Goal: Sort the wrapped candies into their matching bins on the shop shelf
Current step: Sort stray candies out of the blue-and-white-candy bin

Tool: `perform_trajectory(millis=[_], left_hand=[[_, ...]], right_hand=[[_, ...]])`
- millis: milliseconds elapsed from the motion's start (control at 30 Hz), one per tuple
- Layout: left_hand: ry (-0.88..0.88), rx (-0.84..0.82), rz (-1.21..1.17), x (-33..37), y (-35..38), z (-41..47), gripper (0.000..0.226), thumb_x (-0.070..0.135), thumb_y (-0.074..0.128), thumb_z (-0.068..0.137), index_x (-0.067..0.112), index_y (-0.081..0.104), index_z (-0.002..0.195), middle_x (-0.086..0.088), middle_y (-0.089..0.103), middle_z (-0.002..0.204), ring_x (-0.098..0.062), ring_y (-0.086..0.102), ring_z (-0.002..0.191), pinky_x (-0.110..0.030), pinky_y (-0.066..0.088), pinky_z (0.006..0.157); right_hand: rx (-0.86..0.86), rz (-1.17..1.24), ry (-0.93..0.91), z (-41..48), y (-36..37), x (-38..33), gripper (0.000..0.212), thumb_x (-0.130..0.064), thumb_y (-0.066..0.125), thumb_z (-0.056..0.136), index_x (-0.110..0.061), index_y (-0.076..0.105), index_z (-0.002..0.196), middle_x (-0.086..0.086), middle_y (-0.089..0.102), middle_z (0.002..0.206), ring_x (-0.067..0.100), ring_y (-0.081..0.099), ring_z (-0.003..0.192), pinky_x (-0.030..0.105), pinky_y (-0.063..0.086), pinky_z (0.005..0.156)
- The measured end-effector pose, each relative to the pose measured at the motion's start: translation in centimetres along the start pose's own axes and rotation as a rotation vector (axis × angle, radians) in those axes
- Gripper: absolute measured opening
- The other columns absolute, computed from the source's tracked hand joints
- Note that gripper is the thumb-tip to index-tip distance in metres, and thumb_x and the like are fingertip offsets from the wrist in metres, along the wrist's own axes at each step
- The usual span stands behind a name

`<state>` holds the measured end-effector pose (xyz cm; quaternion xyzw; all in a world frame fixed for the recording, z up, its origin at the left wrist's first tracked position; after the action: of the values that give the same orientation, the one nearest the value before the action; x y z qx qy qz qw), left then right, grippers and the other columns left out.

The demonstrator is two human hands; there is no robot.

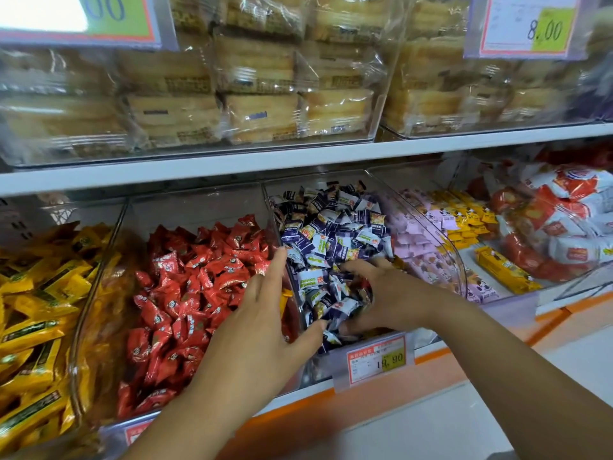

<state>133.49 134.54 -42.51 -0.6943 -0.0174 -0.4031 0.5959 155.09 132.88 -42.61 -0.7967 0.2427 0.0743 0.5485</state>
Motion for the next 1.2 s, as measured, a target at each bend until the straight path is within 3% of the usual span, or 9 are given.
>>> perform_trajectory(millis=[167,300,400,500,667,733,867,1000,1200], left_hand=[[0.018,0.007,0.002,-0.3,0.0,0.0,0.099,0.071,0.048,0.082,0.048,-0.027,0.142,0.025,0.006,0.158,-0.004,0.041,0.131,-0.025,0.040,0.100],[0.009,-0.025,0.061,-0.3,-0.3,0.1,0.099,0.074,0.046,0.080,0.050,-0.029,0.141,0.024,0.020,0.156,-0.004,0.054,0.114,-0.026,0.051,0.085],[-0.018,-0.077,0.100,-0.4,-0.4,0.1,0.099,0.075,0.043,0.080,0.049,-0.030,0.141,0.016,0.041,0.146,-0.005,0.057,0.078,-0.021,0.045,0.062],[-0.048,-0.103,0.113,-0.3,-0.3,0.1,0.098,0.075,0.042,0.081,0.048,-0.029,0.142,0.008,0.058,0.115,-0.005,0.048,0.057,-0.020,0.030,0.048],[-0.066,-0.110,0.136,0.0,-0.4,-0.1,0.098,0.074,0.042,0.082,0.046,-0.030,0.142,0.008,0.039,0.064,-0.006,0.045,0.051,-0.021,0.026,0.044],[-0.073,-0.110,0.133,0.0,-0.4,-0.1,0.098,0.073,0.042,0.083,0.046,-0.030,0.142,0.008,0.037,0.063,-0.006,0.044,0.050,-0.021,0.026,0.043],[-0.070,-0.096,0.106,-0.2,-0.2,0.0,0.098,0.071,0.044,0.083,0.045,-0.029,0.143,0.007,0.039,0.062,-0.006,0.043,0.048,-0.020,0.027,0.043],[-0.050,-0.075,0.082,-0.5,0.0,0.0,0.097,0.071,0.045,0.083,0.046,-0.027,0.144,0.003,0.045,0.061,-0.008,0.045,0.049,-0.021,0.028,0.044],[-0.007,-0.063,0.053,-0.6,-0.3,-0.4,0.096,0.079,0.037,0.075,0.050,-0.024,0.144,0.016,0.052,0.082,-0.005,0.054,0.065,-0.020,0.042,0.055]], right_hand=[[0.120,0.164,-0.021,0.5,-0.3,0.2,0.063,-0.024,0.079,0.077,-0.040,0.045,0.128,0.005,0.044,0.130,0.014,0.061,0.064,0.022,0.047,0.053],[0.179,0.448,-0.011,0.8,-0.4,0.4,0.042,-0.006,0.067,0.082,-0.032,0.056,0.113,0.005,0.056,0.070,0.008,0.035,0.034,0.018,0.030,0.037],[0.312,0.642,-0.043,1.0,-1.1,-0.2,0.026,-0.010,0.071,0.082,-0.028,0.063,0.099,0.003,0.061,0.071,0.013,0.043,0.046,0.020,0.034,0.048],[0.434,0.719,-0.095,1.2,-2.1,-1.4,0.033,-0.032,0.075,0.082,-0.034,0.060,0.112,0.000,0.064,0.106,0.015,0.060,0.076,0.027,0.046,0.067],[0.371,0.400,-0.127,-0.6,-4.5,-1.8,0.071,-0.058,0.067,0.078,-0.053,0.034,0.141,-0.012,0.022,0.155,0.013,0.034,0.136,0.027,0.031,0.097],[0.333,0.212,-0.100,-2.0,-5.2,-1.1,0.056,-0.050,0.069,0.081,-0.049,0.047,0.133,-0.014,0.036,0.145,0.006,0.045,0.125,0.018,0.033,0.090],[0.205,0.001,-0.067,-3.6,-4.8,-0.3,0.006,-0.030,0.069,0.087,-0.034,0.072,0.088,-0.026,0.064,0.081,-0.013,0.059,0.073,0.001,0.041,0.059],[-0.058,-0.189,0.004,-2.4,-1.7,0.1,0.020,-0.031,0.066,0.090,-0.026,0.068,0.109,-0.007,0.066,0.110,0.011,0.060,0.093,0.021,0.047,0.074],[-0.023,-0.104,0.028,-0.8,-0.7,1.2,0.017,-0.028,0.071,0.086,-0.016,0.071,0.099,0.000,0.069,0.095,0.019,0.065,0.089,0.022,0.046,0.064]])
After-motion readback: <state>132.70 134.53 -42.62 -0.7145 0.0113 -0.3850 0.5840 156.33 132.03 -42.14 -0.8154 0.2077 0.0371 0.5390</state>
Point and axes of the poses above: each hand's wrist, its own z-axis towards the middle knuckle, its own y-axis out of the palm, x = y × z, the point moved 1 cm from there along z, towards the middle knuckle
